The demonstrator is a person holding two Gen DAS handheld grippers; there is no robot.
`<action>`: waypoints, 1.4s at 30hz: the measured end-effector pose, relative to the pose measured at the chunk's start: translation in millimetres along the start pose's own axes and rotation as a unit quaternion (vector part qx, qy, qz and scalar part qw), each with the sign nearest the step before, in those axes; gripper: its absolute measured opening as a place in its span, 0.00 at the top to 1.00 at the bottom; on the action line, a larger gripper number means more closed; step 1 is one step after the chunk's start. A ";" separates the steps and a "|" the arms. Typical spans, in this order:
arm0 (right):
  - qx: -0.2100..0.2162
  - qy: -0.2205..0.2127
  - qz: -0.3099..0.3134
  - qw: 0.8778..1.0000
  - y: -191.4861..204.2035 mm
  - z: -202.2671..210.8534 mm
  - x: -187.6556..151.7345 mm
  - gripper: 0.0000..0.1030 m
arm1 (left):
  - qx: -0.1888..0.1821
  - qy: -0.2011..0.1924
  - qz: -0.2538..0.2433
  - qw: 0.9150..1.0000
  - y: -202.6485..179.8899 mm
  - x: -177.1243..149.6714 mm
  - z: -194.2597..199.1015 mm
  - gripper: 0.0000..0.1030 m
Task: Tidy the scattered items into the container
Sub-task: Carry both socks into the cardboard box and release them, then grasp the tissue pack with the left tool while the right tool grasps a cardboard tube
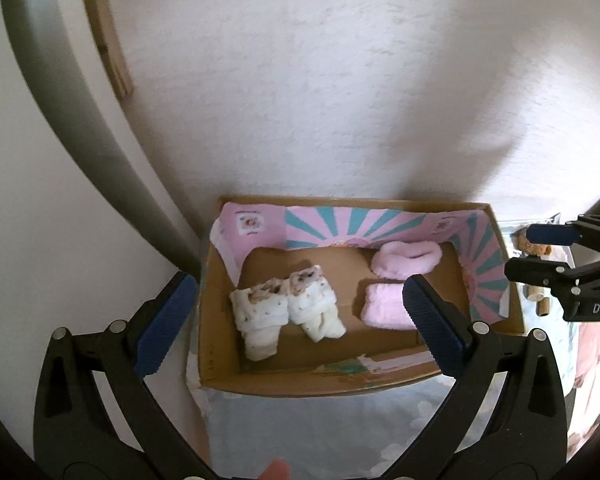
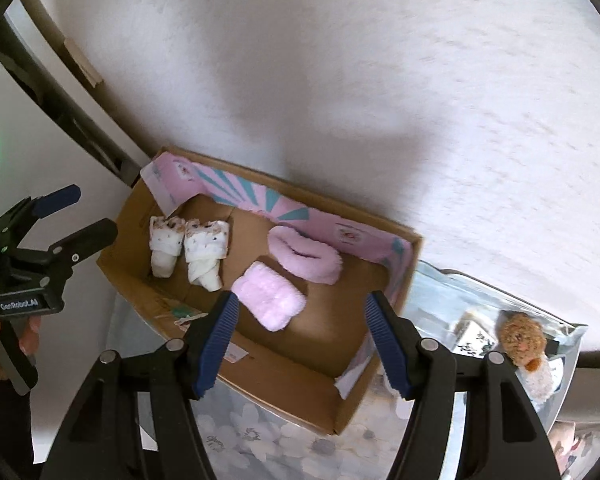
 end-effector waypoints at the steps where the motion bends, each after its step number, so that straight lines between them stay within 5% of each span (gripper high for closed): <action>1: 0.001 -0.005 -0.005 1.000 -2.5 3.3 0.0 0.40 | -0.004 -0.003 -0.004 1.000 -3.8 0.8 1.9 0.00; 17: 0.016 -0.089 -0.035 0.995 -59.7 93.0 -11.7 0.40 | -0.059 -0.036 -0.079 0.994 -96.3 15.2 29.3 0.00; 28: -0.014 -0.112 -0.051 0.992 -137.3 129.8 -61.9 0.40 | -0.115 -0.059 -0.174 0.976 -219.5 10.2 46.6 0.00; 37: -0.021 -0.089 -0.020 0.996 -188.1 111.6 -124.7 0.40 | -0.147 -0.017 -0.226 0.963 -305.3 2.0 12.3 0.00; 42: -0.024 -0.080 0.018 0.996 -203.6 75.8 -160.7 0.40 | -0.134 0.035 -0.230 0.963 -350.9 -1.7 -49.5 0.00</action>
Point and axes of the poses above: each gripper's, at about its wrist camera, not at the fingertips, and z roughly against the way its jaws point, y to its left, x to its top, the point moved 9 cm from there along -z, roughly the way its jaws point, and after that the axes turned 7 degrees about -z, right-handed, at the moved point
